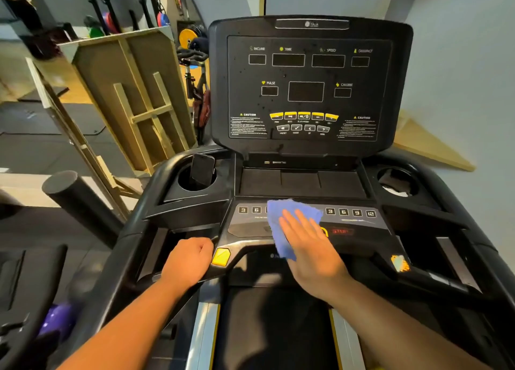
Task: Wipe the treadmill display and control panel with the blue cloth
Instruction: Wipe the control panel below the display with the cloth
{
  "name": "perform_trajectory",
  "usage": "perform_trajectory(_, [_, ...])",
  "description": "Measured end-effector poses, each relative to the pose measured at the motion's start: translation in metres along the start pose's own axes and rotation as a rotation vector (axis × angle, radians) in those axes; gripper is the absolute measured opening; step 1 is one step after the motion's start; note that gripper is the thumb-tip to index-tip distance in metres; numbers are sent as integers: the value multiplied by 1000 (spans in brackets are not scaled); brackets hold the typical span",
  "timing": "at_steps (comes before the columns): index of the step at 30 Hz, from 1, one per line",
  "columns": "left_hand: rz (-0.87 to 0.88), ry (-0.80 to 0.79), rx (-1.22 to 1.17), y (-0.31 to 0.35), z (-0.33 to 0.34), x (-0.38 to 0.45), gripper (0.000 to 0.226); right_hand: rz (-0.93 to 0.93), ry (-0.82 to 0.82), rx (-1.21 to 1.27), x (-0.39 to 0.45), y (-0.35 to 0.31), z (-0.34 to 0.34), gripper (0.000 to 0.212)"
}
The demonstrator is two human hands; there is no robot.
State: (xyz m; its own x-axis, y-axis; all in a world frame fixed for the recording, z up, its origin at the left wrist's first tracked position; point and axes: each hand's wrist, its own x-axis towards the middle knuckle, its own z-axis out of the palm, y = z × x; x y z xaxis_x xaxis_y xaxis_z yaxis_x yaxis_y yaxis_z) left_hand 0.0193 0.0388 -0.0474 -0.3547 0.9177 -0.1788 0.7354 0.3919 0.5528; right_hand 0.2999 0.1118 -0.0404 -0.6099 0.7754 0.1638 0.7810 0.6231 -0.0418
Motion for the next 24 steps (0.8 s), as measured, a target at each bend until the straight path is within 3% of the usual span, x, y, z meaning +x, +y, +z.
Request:
perform_trajectory(3, [7, -26, -3, 0, -1, 0, 38, 92, 41, 53, 25, -41, 5, 75])
perform_trajectory(6, [8, -18, 27, 2, 0, -1, 41, -81, 69, 81, 42, -74, 13, 71])
perform_trajectory(10, [-2, -38, 22, 2, -1, 0, 42, -291, 20, -43, 17, -48, 1, 81])
perform_trajectory(12, [-9, -53, 16, 1, -2, 1, 42, -261, 55, 23, -2, -23, 2, 77])
perform_trajectory(14, [7, -46, 33, 1, -2, 2, 41, -105, 88, 66, -8, -6, 6, 73])
perform_trajectory(18, [5, -66, 63, 2, -3, 5, 39, 135, 162, 158, 18, -50, 13, 70])
perform_trajectory(21, [-8, -91, 61, 3, -4, 6, 38, -54, 117, 124, 22, -84, 15, 78])
perform_trajectory(24, [44, -131, 112, 4, -7, 7, 35, -129, 66, 138, 7, -59, 6, 80])
